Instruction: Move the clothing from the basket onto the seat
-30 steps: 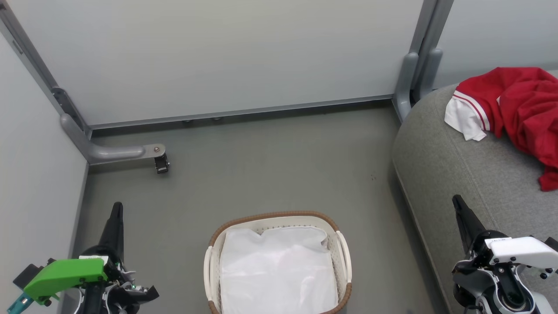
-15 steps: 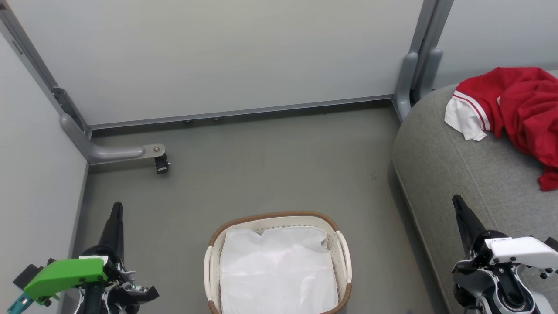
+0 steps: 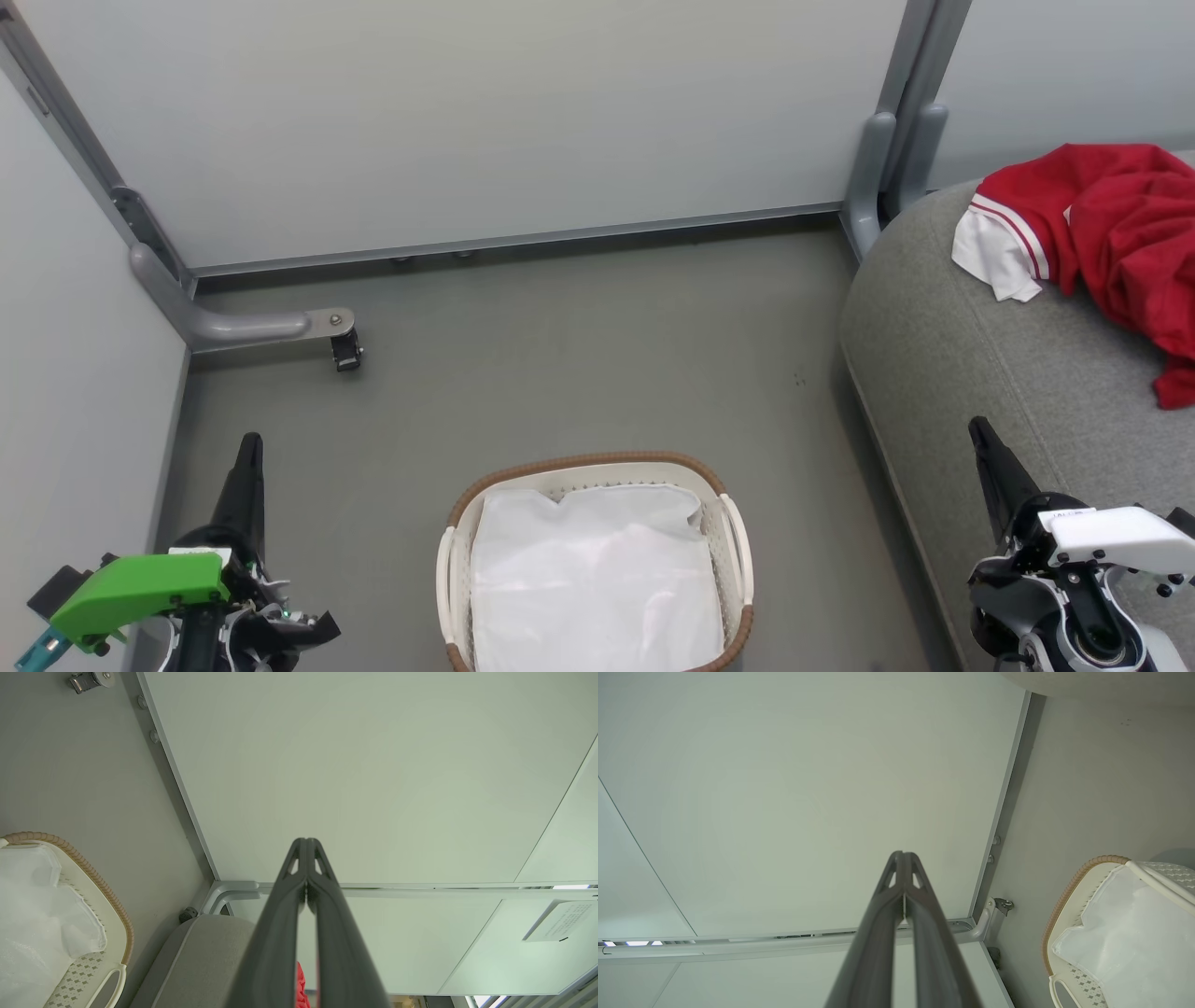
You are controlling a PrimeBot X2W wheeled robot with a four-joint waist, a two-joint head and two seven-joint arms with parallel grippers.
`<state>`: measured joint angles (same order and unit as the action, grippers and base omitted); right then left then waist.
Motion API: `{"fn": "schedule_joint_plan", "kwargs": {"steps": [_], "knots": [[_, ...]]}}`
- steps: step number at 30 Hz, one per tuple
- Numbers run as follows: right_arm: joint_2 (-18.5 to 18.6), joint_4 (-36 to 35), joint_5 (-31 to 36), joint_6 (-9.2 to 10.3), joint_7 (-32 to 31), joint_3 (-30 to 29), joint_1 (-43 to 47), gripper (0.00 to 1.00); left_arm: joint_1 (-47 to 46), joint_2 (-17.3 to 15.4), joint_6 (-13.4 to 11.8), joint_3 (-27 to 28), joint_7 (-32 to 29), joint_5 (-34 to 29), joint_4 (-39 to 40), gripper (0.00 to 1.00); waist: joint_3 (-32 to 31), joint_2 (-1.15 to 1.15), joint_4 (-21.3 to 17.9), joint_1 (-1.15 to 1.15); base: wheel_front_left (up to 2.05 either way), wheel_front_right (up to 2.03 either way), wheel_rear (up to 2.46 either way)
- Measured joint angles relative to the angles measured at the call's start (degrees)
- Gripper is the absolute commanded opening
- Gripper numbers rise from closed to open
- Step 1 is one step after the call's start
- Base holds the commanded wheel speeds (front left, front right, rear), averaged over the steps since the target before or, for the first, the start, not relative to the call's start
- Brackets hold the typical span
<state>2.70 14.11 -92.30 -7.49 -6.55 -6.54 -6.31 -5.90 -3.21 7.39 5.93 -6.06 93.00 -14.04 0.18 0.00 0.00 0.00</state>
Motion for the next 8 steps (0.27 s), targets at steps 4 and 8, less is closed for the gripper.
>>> {"fn": "schedule_joint_plan", "kwargs": {"steps": [4, 8], "knots": [[0.0, 0.0, 0.0, 0.0, 0.0, 0.0, 0.0, 0.0, 0.0, 0.01, 0.0, 0.03, -0.01, 0.0, 0.0, 0.0, 0.0, 0.0, 0.0, 0.0, 0.0, 0.0, 0.0], [0.0, 0.0, 0.0, 0.0, 0.0, 0.0, 0.0, 0.0, -0.01, 0.02, 0.0, 0.07, -0.18, -0.01, 0.0, 0.0, 0.0, 0.0, 0.0, 0.0, 0.0, 0.0, 0.0]]}}
